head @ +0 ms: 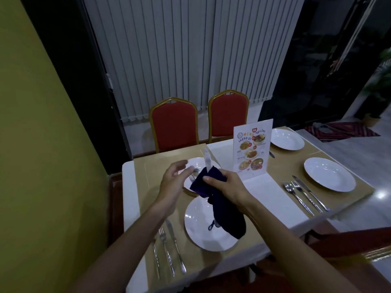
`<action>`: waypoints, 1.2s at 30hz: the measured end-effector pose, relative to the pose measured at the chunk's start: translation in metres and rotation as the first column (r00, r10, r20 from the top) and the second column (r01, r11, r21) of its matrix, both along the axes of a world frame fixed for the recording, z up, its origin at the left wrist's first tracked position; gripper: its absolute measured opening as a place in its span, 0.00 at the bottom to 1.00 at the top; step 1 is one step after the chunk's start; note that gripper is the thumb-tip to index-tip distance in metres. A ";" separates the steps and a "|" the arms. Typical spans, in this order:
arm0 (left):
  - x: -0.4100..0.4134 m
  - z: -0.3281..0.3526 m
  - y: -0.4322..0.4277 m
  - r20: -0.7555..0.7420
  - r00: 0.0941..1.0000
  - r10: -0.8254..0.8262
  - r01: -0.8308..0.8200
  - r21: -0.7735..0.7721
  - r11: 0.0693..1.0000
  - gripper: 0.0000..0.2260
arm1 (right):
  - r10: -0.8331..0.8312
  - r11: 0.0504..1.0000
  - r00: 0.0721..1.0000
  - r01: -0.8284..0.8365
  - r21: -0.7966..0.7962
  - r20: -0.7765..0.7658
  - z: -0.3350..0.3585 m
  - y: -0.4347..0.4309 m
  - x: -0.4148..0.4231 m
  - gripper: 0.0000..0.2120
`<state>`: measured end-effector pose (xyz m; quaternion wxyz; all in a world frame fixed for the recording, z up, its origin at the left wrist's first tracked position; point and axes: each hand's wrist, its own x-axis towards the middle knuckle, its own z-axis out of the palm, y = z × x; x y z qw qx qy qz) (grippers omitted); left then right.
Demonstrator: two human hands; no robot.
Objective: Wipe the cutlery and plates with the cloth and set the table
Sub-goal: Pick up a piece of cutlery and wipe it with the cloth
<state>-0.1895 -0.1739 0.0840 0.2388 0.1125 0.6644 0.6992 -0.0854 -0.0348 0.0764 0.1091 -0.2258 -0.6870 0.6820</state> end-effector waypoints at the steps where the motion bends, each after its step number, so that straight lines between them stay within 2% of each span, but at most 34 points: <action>1: -0.006 0.004 0.005 -0.082 0.996 -0.038 0.033 -0.063 0.997 0.10 | 0.017 0.999 1.000 -0.017 0.028 0.004 0.000 -0.004 -0.004 0.16; 2: -0.012 0.004 0.011 -0.126 0.989 -0.074 0.059 -0.119 0.991 0.07 | 0.028 0.998 1.000 -0.028 0.050 0.006 -0.001 -0.006 -0.008 0.16; 4: -0.022 0.002 0.023 -0.123 0.989 -0.079 0.059 -0.157 0.986 0.04 | 0.024 0.997 1.000 -0.025 0.076 0.013 -0.002 -0.009 -0.019 0.16; 8: -0.062 -0.005 0.040 -0.026 0.999 0.029 -0.032 -0.113 0.993 0.01 | 0.033 0.992 0.996 -0.043 0.118 0.089 -0.017 -0.011 -0.044 0.16; 10: -0.086 -0.006 0.043 0.046 0.996 0.070 -0.066 -0.083 0.994 0.03 | 0.058 0.988 0.989 -0.077 0.136 0.134 -0.027 -0.014 -0.058 0.15; 14: -0.124 -0.032 0.043 0.062 0.990 -0.129 0.137 -0.155 0.978 0.06 | 0.026 0.967 0.985 -0.069 0.247 0.173 -0.048 -0.014 -0.109 0.12; 16: -0.150 -0.040 0.044 0.053 0.992 -0.116 0.123 -0.160 0.979 0.07 | 0.048 0.958 0.979 -0.101 0.269 0.197 -0.063 -0.014 -0.132 0.11; 19: -0.198 -0.040 0.044 0.067 0.995 -0.073 0.077 -0.058 0.995 0.08 | 0.069 0.910 0.952 -0.183 0.371 0.300 -0.090 -0.010 -0.150 0.11; 20: -0.222 -0.042 0.045 0.049 0.994 -0.099 0.101 -0.026 0.995 0.08 | 0.067 0.890 0.936 -0.213 0.402 0.346 -0.102 -0.007 -0.159 0.11; 22: -0.253 -0.048 0.042 -0.100 0.971 -0.215 0.214 -0.020 0.977 0.08 | 0.015 0.863 0.912 -0.218 0.455 0.410 -0.111 0.000 -0.163 0.10; 24: -0.283 -0.070 0.036 -0.336 0.871 -0.359 0.304 -0.207 0.930 0.08 | -0.112 0.869 0.913 -0.102 0.484 0.393 -0.118 0.011 -0.178 0.09; 25: -0.292 -0.087 0.032 -0.466 0.769 -0.438 0.298 -0.345 0.890 0.06 | -0.175 0.870 0.915 -0.030 0.492 0.364 -0.118 0.016 -0.184 0.10; 27: -0.305 -0.128 0.022 -0.645 0.472 -0.600 0.230 -0.567 0.791 0.04 | -0.242 0.869 0.915 0.056 0.492 0.324 -0.119 0.026 -0.198 0.09; 29: -0.313 -0.169 0.012 -0.647 0.216 -0.731 0.178 -0.710 0.681 0.08 | -0.257 0.862 0.915 0.071 0.502 0.311 -0.125 0.033 -0.209 0.07; 30: -0.317 -0.189 0.010 -0.628 0.135 -0.766 0.155 -0.750 0.643 0.11 | -0.255 0.862 0.915 0.069 0.502 0.313 -0.130 0.036 -0.215 0.06; 32: -0.317 -0.221 0.004 -0.608 0.030 -0.793 0.120 -0.786 0.607 0.16 | -0.252 0.866 0.914 0.066 0.495 0.318 -0.137 0.039 -0.221 0.05; 33: -0.315 -0.236 0.001 -0.601 0.015 -0.799 0.113 -0.793 0.599 0.17 | -0.248 0.868 0.913 0.061 0.493 0.324 -0.141 0.040 -0.223 0.05; 36: -0.306 -0.267 -0.011 -0.576 0.052 -0.816 0.103 -0.809 0.578 0.20 | -0.220 0.879 0.910 0.029 0.476 0.351 -0.149 0.040 -0.229 0.07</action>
